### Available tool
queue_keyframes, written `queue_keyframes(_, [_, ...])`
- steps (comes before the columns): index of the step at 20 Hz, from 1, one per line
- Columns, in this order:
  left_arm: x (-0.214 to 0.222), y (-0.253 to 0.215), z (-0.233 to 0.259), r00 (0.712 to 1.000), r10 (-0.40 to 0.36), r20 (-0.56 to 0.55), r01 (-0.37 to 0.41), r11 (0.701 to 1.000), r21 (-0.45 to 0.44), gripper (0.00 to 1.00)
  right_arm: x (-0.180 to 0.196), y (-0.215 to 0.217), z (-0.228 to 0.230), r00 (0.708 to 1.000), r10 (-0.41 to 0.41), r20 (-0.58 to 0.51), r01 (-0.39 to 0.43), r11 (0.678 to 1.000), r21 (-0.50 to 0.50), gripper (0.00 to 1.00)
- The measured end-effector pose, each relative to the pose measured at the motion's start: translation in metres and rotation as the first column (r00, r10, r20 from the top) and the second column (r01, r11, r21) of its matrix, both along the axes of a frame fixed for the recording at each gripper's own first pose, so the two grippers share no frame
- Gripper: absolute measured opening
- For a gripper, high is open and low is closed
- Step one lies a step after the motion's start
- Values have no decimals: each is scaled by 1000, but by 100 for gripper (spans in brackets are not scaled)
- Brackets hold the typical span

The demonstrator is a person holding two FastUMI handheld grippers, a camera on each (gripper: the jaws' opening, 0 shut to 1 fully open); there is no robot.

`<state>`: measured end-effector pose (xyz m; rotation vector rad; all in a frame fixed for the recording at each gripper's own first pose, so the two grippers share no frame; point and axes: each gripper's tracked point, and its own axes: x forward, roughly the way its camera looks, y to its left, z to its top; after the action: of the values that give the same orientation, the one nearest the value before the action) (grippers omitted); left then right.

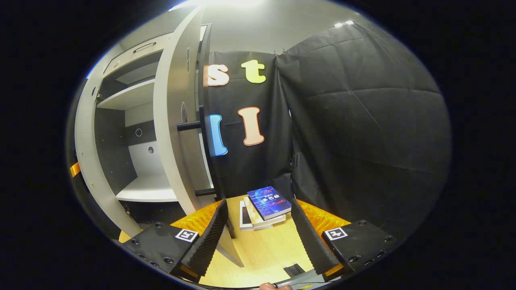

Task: Open the right door of the double-door shoe cabinet with the right hand, and open the left door with the left hand.

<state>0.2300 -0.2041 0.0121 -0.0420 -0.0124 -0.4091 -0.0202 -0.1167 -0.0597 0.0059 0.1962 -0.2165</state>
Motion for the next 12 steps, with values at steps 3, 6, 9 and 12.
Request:
queue_keyframes(3, [1,5,0,1000,17,3,-17,1000,9,4,-3,-2,0,1000,-9,5,9,1000,8,98])
queue_keyframes(6, [2,8,0,999,33,6,-33,999,13,4,-4,-1,0,1000,-11,11,11,1000,13,98])
queue_keyframes(9, [4,18,0,998,58,11,-58,998,33,4,-6,2,-2,1000,-7,11,7,1000,11,98])
queue_keyframes(12, [6,31,-2,994,111,9,-112,992,51,3,-7,5,-8,1000,0,-1,0,1000,12,98])
